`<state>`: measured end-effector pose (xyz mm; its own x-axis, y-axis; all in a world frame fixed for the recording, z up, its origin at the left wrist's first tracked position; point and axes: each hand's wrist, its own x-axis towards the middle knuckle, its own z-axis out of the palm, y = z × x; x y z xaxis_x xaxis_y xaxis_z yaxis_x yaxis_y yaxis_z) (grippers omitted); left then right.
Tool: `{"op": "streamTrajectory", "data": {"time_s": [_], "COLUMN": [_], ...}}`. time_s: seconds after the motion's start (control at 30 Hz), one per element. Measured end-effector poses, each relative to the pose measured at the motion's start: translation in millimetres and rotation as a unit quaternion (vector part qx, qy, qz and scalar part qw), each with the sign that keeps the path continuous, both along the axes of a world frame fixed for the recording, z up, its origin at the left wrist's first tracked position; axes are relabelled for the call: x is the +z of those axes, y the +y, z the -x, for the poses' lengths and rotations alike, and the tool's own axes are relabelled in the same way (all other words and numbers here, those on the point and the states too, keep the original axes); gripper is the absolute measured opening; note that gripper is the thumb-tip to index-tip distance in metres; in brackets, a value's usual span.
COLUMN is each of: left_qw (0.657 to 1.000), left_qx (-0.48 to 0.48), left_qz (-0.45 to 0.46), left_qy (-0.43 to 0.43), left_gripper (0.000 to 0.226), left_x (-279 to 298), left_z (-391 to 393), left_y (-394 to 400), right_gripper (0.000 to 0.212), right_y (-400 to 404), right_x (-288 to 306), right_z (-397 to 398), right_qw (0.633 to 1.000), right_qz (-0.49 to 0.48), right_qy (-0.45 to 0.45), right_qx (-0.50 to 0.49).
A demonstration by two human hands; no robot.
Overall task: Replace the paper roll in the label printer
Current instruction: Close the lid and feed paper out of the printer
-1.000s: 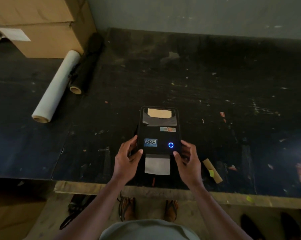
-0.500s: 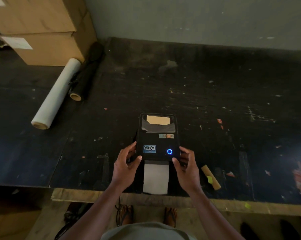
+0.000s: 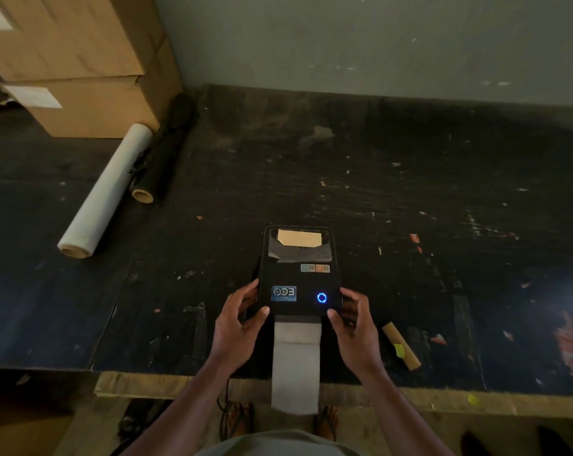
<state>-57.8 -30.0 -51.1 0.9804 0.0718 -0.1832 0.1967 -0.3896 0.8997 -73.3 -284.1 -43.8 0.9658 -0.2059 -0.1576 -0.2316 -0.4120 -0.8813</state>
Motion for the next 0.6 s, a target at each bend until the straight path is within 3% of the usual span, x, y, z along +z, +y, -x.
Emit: {"op": "streamTrajectory", "data": {"time_s": [0.6], "left_qw": [1.000], "left_qx": [-0.004], "left_qz": [-0.002], "left_qy": [0.012], "left_gripper": [0.064], "left_x": [0.8], "left_z": [-1.2], "left_y": [-0.1], "right_gripper": [0.054], "right_y": [-2.4], "right_x": [-4.0], "right_z": [-1.7], "right_qw": [1.000], "right_qz": [0.008], "right_qy": [0.010], "right_qx": [0.005]}}
